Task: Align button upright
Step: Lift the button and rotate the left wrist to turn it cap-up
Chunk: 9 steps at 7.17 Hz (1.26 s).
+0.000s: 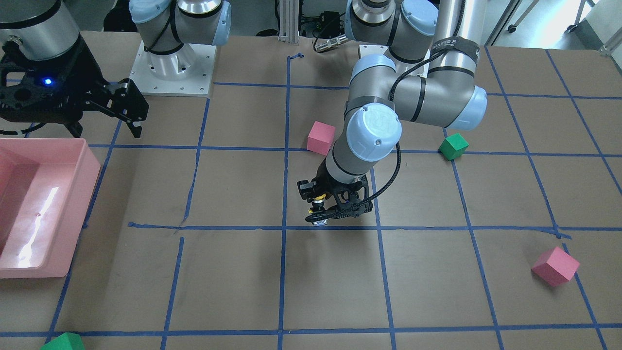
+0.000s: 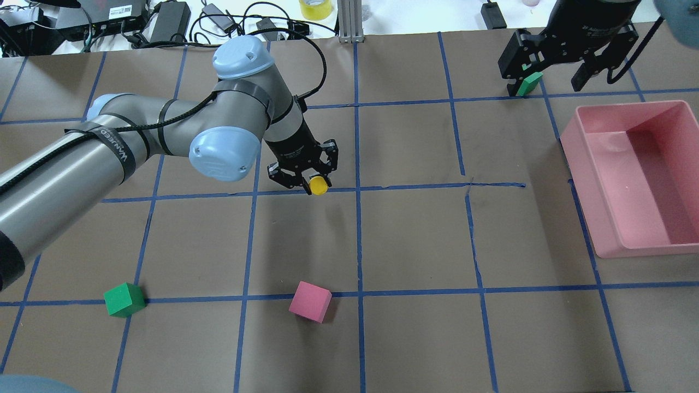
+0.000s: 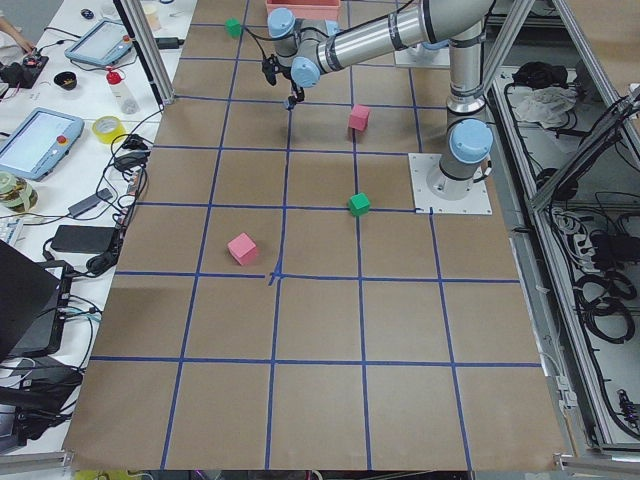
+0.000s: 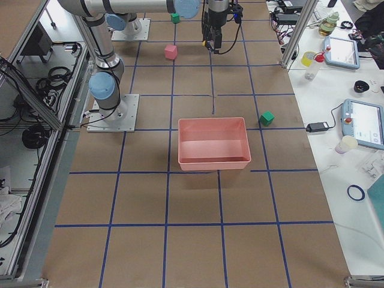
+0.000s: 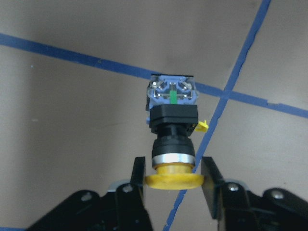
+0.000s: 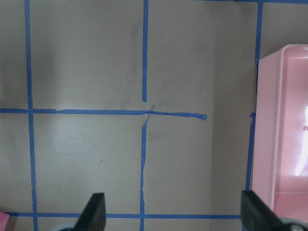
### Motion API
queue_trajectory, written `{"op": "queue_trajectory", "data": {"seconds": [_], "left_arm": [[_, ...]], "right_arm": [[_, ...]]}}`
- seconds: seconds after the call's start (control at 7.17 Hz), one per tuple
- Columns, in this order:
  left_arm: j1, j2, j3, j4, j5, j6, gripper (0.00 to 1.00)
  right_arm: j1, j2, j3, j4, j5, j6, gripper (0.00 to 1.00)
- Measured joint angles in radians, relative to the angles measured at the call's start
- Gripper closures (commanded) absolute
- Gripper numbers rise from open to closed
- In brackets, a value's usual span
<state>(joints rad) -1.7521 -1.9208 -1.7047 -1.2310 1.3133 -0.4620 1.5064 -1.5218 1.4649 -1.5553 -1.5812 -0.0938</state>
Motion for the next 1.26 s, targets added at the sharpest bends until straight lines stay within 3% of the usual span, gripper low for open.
{"op": "queue_trajectory", "data": {"seconds": [0.42, 0.84, 1.26], "left_arm": [[0.046, -0.032, 0.055, -0.165, -0.143, -0.033, 0.97], [0.067, -0.066, 0.037, -0.185, -0.279, -0.171, 1.00], [0.095, -0.078, -0.013, -0.185, -0.314, -0.238, 1.00]], "right_arm": [[0.000, -0.001, 0.000, 0.002, -0.001, -0.001, 0.00], [0.001, -0.002, 0.000, 0.005, -0.001, 0.001, 0.00], [0.002, -0.003, 0.000, 0.008, 0.001, 0.006, 0.00]]}}
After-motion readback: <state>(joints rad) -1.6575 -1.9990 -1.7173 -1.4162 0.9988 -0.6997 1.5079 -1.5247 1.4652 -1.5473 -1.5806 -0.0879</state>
